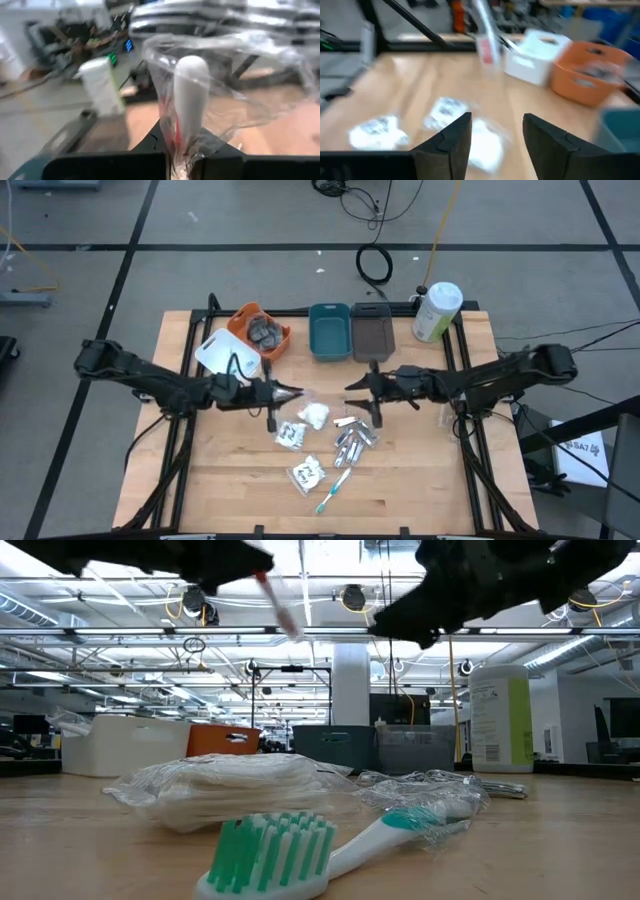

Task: Pick & Place Travel size toiletries
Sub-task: Put the orange toothbrush into the white bin

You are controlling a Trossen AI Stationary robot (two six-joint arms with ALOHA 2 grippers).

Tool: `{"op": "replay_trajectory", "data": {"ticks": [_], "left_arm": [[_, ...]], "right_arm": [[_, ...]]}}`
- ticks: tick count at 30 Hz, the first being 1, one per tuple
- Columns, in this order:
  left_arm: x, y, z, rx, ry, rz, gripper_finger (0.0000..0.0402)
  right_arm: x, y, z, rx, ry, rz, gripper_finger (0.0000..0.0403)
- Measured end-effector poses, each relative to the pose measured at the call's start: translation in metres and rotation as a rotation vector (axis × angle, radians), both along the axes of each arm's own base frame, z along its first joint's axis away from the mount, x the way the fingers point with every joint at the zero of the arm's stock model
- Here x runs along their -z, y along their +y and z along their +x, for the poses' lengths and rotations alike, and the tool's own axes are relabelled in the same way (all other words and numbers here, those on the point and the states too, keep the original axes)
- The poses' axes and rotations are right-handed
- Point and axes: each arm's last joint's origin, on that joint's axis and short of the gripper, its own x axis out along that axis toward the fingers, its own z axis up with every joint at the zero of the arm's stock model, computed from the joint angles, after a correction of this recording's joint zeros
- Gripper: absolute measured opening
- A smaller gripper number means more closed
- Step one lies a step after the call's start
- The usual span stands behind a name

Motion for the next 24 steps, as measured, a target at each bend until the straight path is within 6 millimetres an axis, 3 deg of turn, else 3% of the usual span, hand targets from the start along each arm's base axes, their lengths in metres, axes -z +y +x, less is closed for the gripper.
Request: {"op": "replay_trajectory", "data": {"ticks": [10, 17, 24], "left_arm": [[-0.005, 0.006, -0.045, -0.473, 0.123, -0.075, 0.0012], [-0.003, 0.014, -0.073, -0.633, 0.142, -0.178, 0.0013], [0.009, 0.024, -0.104, -0.685, 0.176, -0.232, 0.001]], "right_arm": [[0.009, -0.007, -0.031, 0.206, 0.071, -0.044, 0.0151], [0.013, -0.01, -0.046, 0.274, 0.056, -0.063, 0.0148], [0.011, -0.01, -0.057, 0.279, 0.018, -0.031, 0.0147]]}}
